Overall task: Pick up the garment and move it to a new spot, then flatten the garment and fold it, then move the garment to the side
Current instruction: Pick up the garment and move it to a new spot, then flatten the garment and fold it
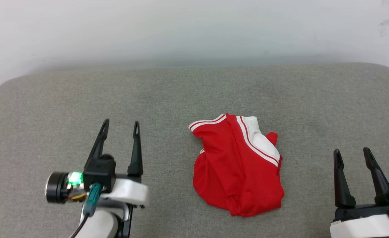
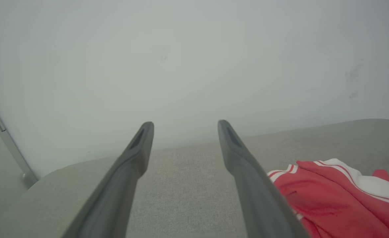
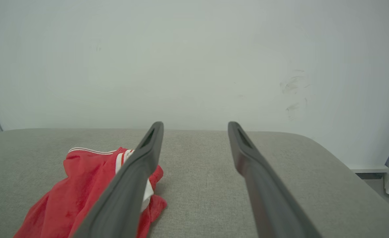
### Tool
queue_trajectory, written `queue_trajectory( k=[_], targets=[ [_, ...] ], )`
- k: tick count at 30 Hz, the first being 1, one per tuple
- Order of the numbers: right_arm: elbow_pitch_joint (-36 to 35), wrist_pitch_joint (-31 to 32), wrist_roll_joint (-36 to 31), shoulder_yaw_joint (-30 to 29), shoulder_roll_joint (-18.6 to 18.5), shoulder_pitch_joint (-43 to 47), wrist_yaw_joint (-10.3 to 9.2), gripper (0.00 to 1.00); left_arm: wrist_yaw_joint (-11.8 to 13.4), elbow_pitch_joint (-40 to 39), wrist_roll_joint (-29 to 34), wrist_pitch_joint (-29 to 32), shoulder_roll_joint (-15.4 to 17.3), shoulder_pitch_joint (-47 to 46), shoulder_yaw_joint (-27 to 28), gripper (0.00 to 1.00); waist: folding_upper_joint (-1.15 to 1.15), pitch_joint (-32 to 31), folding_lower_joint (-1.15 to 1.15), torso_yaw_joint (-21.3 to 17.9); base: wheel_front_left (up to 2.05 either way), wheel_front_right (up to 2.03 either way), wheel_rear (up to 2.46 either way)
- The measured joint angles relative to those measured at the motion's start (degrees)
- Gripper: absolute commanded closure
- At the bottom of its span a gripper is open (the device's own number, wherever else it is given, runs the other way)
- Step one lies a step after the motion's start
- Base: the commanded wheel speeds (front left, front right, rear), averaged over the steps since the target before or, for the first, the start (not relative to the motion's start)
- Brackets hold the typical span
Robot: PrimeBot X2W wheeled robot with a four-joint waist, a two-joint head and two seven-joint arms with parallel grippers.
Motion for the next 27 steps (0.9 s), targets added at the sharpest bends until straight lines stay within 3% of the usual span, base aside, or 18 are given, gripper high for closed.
queue_trajectory(
  k=[7,18,27],
  targets=[
    [0.8,0.0,2.05,0.13,0.0,1.02,0.0,0.0,-3.42,-1.71,3.91,0.0,-3.36,8.57,8.11,0.0,0.0,-1.21,0.0,-0.11,0.0,0.0,0.0],
    [1.55,0.0,4.41,1.01,0.0,3.51,0.0,0.0,-12.4,-1.51,8.88,0.0,-8.98,16.67,17.41,0.0,0.0,-2.93,0.0,-0.38,0.0,0.0,0.0],
    [1.85,0.0,4.82,1.77,0.0,5.26,0.0,0.0,-17.88,-0.35,12.09,0.0,-13.32,20.58,23.13,0.0,0.0,-3.8,0.0,-0.2,0.0,0.0,0.0]
  ],
)
